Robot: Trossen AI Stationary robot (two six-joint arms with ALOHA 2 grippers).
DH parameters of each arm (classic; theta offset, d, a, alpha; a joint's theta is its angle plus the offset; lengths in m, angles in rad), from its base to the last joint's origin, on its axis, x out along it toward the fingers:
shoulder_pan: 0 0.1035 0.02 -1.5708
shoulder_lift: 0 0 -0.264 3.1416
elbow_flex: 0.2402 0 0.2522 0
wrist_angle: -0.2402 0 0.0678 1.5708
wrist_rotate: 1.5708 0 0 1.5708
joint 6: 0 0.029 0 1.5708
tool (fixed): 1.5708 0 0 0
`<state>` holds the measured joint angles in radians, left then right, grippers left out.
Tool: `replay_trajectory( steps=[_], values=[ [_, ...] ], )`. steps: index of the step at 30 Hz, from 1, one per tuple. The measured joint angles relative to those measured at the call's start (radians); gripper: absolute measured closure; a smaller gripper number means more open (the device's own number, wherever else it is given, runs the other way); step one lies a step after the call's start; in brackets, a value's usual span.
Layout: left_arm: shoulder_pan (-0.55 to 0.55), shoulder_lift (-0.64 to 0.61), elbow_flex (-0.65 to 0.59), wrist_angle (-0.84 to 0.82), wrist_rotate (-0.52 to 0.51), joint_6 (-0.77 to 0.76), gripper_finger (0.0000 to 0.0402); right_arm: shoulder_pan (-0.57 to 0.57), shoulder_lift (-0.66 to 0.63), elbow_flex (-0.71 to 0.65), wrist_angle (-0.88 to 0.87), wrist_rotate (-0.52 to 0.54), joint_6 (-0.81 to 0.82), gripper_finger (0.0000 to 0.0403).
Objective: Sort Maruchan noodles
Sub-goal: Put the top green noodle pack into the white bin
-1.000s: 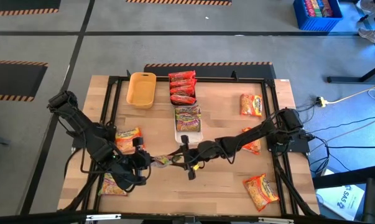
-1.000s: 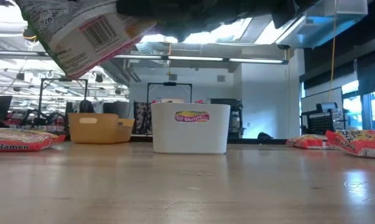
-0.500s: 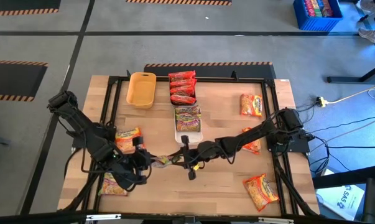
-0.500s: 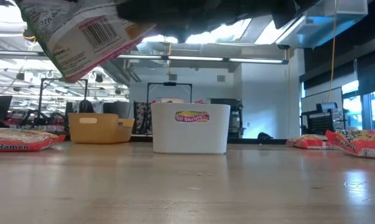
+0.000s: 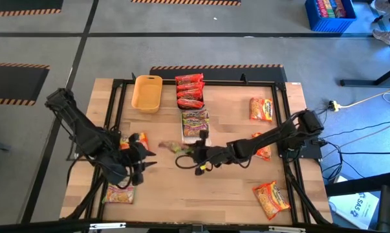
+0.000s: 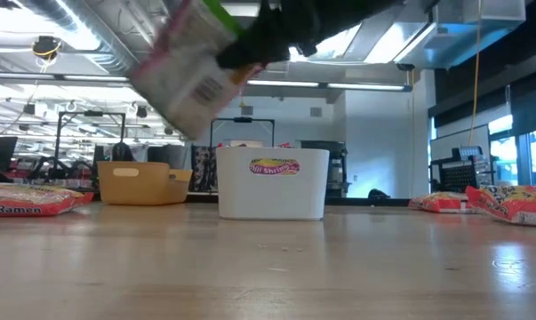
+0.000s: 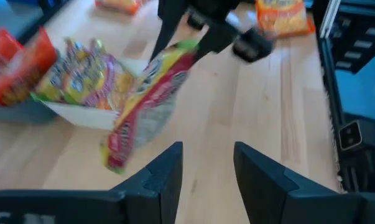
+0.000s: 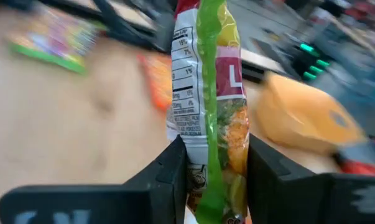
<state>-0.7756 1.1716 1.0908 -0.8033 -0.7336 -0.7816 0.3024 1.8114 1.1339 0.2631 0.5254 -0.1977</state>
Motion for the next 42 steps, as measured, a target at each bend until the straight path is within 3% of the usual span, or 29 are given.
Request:
replay_trajectory(
  steps=[3, 8, 11, 15, 19, 28, 42],
  values=[
    [-0.009, -0.026, 0.000, 0.005, -0.045, 0.057, 0.0264, 0.014, -0.016, 0.000, -0.054, 0.185, -0.035, 0.0305],
    [-0.001, -0.028, 0.000, 0.013, -0.136, 0.078, 0.0265, 0.049, -0.021, 0.000, -0.039, 0.581, -0.223, 0.0300],
    [0.020, -0.028, 0.000, 0.014, -0.156, 0.080, 0.0266, 0.060, -0.021, 0.000, -0.007, 0.691, -0.336, 0.0303],
    [0.064, -0.028, 0.000, 0.041, -0.201, 0.107, 0.0261, 0.060, -0.021, 0.000, 0.037, 0.720, -0.447, 0.0305],
    [0.132, -0.028, 0.000, 0.120, -0.165, 0.165, 0.0235, 0.058, -0.020, 0.000, 0.082, 0.725, -0.538, 0.0305],
    [0.439, -0.124, -0.002, 0.159, 0.095, 0.242, 0.0150, 0.058, -0.020, 0.000, 0.272, 0.769, -0.848, 0.0305],
    [0.782, -0.193, -0.001, 0.317, 0.498, 0.242, 0.0149, -0.001, -0.019, 0.041, 0.492, 0.686, -1.186, 0.0306]
  ],
)
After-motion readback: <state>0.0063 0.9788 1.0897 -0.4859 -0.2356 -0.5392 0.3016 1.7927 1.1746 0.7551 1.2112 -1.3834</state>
